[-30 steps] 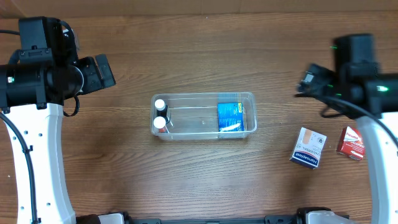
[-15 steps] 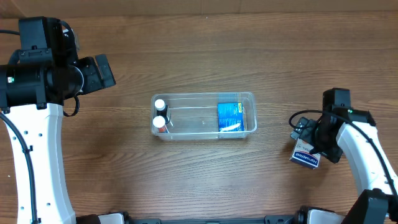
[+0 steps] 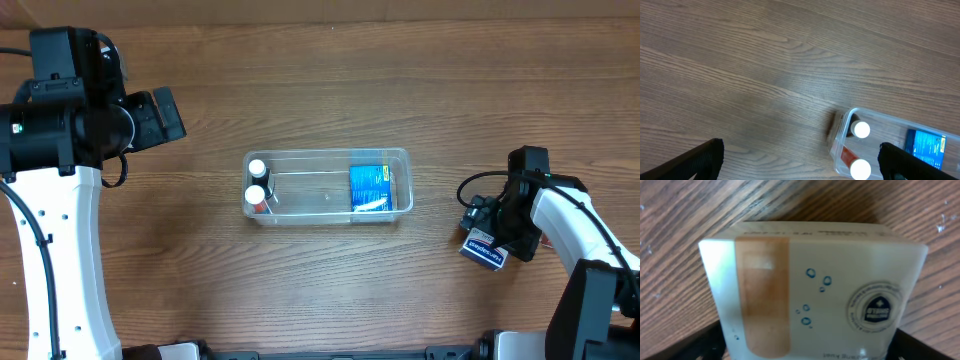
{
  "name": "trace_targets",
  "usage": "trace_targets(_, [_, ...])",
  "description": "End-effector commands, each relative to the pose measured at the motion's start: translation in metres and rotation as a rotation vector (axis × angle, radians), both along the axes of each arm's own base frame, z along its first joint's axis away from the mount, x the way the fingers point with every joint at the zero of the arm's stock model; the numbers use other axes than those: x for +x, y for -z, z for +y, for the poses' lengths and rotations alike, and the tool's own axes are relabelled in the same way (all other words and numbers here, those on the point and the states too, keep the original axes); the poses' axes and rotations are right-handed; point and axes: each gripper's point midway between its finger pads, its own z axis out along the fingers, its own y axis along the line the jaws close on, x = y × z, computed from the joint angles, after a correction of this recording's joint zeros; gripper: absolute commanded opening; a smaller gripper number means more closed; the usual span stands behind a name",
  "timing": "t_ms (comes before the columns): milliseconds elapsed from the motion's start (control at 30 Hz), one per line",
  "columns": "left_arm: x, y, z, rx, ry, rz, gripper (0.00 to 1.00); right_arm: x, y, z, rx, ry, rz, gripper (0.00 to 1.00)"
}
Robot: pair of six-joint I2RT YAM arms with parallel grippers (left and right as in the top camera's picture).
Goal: Pack container
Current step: 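Grasp the white Hansaplast box with the right gripper, then lower the Hansaplast box into the container beside the Vicks box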
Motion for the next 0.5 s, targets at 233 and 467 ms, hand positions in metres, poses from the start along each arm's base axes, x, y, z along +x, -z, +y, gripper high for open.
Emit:
trace_targets(233, [0.001,-0.01,0.001,0.013,0.017,-0.028,1.0,0.004,-0.001,0.006,0.04,0.003,-0.013,0.72])
trace_targets(467, [0.001,-0.01,0.001,0.012,0.017,-0.028,1.0,0.054,-0.1,0.006,0.015,-0.038,-0.173,0.74])
